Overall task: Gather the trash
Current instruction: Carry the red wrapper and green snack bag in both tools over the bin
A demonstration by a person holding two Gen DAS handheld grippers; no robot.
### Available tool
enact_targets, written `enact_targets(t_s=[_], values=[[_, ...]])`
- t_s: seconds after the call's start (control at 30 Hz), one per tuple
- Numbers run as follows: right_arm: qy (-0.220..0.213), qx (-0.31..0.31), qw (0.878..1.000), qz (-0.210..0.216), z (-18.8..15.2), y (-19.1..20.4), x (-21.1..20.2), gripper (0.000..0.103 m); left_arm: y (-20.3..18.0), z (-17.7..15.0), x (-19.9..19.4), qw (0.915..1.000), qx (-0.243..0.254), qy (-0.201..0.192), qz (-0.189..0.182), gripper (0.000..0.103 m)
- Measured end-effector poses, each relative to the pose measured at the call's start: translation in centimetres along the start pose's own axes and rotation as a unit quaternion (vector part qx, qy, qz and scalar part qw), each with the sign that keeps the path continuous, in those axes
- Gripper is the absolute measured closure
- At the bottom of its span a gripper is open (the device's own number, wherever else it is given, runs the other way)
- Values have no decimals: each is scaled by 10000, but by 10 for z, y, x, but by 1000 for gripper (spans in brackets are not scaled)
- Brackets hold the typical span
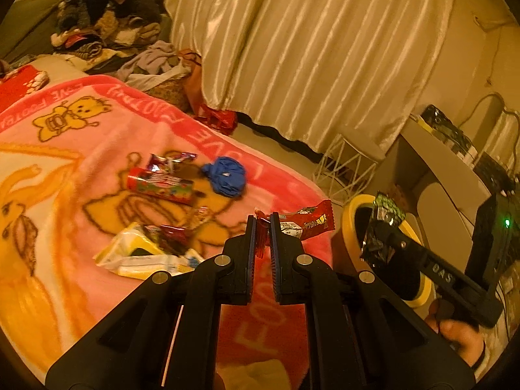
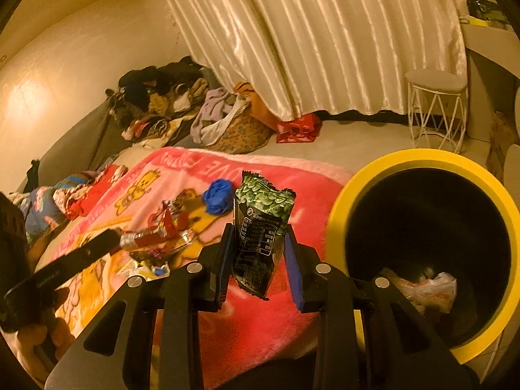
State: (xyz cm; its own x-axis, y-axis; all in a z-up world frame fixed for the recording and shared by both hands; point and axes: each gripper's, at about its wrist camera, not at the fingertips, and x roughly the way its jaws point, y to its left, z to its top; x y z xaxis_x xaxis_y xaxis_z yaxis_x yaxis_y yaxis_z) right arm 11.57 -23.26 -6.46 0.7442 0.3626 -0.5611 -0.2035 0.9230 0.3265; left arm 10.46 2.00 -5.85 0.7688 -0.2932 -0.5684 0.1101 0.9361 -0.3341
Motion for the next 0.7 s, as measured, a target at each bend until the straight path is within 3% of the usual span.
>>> enact_targets(t_s=[0.7], values=[[-464, 443, 9961, -599, 11, -60, -25, 74, -75, -24, 22, 9958, 723, 300, -478, 98]])
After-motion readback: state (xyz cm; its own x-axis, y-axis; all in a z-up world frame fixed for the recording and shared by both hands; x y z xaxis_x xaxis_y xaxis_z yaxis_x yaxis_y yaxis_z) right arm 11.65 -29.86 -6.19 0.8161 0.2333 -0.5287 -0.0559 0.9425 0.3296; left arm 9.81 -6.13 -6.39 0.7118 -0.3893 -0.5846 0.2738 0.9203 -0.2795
